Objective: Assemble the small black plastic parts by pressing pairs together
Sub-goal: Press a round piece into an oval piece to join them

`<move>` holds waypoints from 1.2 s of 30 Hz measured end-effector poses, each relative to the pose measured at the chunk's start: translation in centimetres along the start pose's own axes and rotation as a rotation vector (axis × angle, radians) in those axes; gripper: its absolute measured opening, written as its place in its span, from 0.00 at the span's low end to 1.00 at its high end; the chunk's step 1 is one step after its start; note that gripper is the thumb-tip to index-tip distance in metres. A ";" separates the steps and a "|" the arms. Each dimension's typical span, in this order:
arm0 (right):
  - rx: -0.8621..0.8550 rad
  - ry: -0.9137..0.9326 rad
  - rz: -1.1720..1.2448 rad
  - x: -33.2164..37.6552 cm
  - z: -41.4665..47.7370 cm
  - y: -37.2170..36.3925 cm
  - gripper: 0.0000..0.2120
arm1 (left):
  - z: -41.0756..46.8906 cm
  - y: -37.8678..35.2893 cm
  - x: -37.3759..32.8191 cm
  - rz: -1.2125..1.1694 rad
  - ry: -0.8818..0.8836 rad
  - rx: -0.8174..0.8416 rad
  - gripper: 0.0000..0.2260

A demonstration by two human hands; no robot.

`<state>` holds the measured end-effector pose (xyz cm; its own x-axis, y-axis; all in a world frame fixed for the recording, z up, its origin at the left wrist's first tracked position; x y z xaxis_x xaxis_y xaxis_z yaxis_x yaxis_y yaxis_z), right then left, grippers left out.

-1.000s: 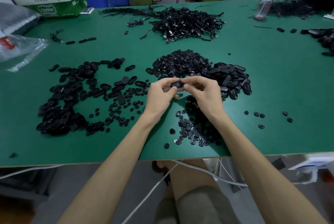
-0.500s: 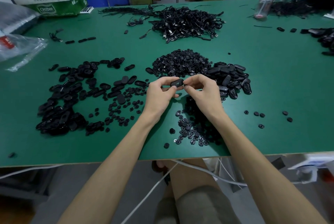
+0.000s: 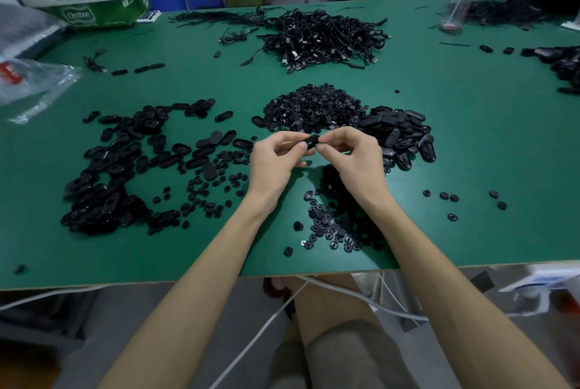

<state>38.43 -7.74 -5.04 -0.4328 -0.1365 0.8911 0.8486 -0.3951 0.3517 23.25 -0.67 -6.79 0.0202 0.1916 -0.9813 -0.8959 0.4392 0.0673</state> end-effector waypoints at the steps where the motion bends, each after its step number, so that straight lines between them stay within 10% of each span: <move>1: -0.004 0.000 -0.002 0.0 0.0 0.0 0.03 | 0.0 0.0 0.0 0.003 -0.001 0.005 0.06; 36: -0.004 0.062 -0.120 0.6 -0.1 -0.3 0.06 | 0.0 -0.6 -0.4 0.077 -0.022 0.087 0.09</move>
<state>37.92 -7.76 -4.65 -0.5491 -0.1435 0.8233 0.7884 -0.4157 0.4534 23.72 -1.03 -6.39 -0.0370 0.2464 -0.9685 -0.8534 0.4965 0.1589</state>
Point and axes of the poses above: each hand's wrist, its own z-axis towards the middle knuckle, its own y-axis out of the back of the hand, x = y × z, the point moved 6 cm from there along z, towards the middle knuckle, and after that the axes turned 9 degrees about x, right-handed, at the moved point
